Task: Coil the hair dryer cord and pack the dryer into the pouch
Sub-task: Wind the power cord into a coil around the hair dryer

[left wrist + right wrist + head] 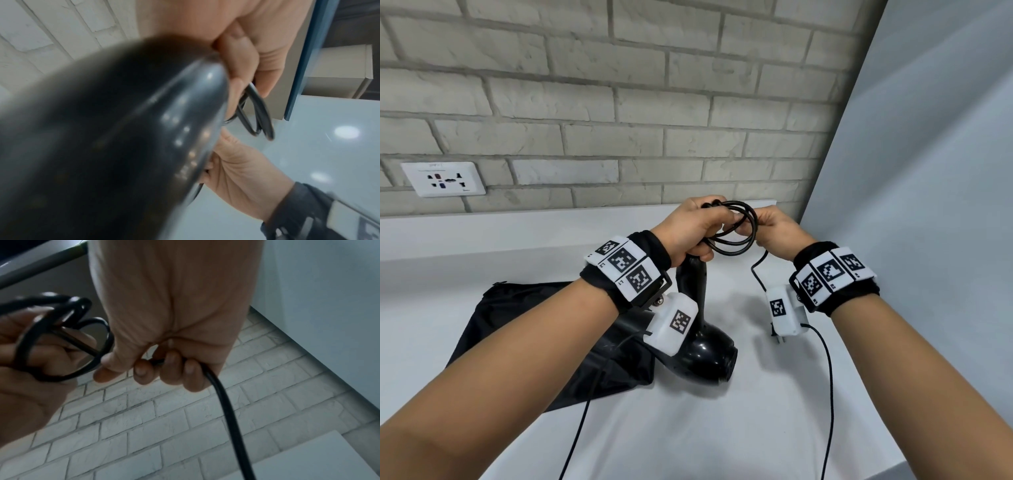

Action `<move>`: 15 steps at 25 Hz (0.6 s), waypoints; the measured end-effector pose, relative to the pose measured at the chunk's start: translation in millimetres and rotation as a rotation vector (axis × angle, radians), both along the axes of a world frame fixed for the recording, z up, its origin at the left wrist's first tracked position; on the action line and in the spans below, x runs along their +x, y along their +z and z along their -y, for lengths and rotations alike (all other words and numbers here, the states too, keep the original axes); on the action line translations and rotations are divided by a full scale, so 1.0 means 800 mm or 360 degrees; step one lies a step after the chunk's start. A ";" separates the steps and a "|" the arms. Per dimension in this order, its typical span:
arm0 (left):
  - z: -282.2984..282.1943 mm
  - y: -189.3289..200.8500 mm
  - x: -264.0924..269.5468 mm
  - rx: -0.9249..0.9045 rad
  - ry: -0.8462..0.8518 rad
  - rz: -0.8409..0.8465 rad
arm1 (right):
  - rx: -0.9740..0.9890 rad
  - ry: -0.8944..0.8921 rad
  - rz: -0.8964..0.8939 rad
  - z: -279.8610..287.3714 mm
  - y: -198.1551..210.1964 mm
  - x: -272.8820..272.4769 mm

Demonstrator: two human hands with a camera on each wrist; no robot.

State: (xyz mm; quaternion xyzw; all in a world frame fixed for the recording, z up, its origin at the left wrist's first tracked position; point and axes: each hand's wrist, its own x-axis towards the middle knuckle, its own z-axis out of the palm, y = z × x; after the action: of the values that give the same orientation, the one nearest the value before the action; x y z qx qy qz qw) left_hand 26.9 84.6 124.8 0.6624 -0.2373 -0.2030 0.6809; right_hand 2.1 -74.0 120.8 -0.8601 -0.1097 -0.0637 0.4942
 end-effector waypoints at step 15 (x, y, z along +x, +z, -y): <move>0.022 -0.005 -0.001 0.0310 -0.0038 0.0011 | -0.0594 -0.0490 0.0547 -0.004 0.045 0.013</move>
State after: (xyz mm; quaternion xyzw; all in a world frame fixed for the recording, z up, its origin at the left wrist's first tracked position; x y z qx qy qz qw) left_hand 26.1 66.9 121.0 0.7233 -0.2266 -0.2309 0.6101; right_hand 12.5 -71.0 156.9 -0.9192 -0.0698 -0.2613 0.2862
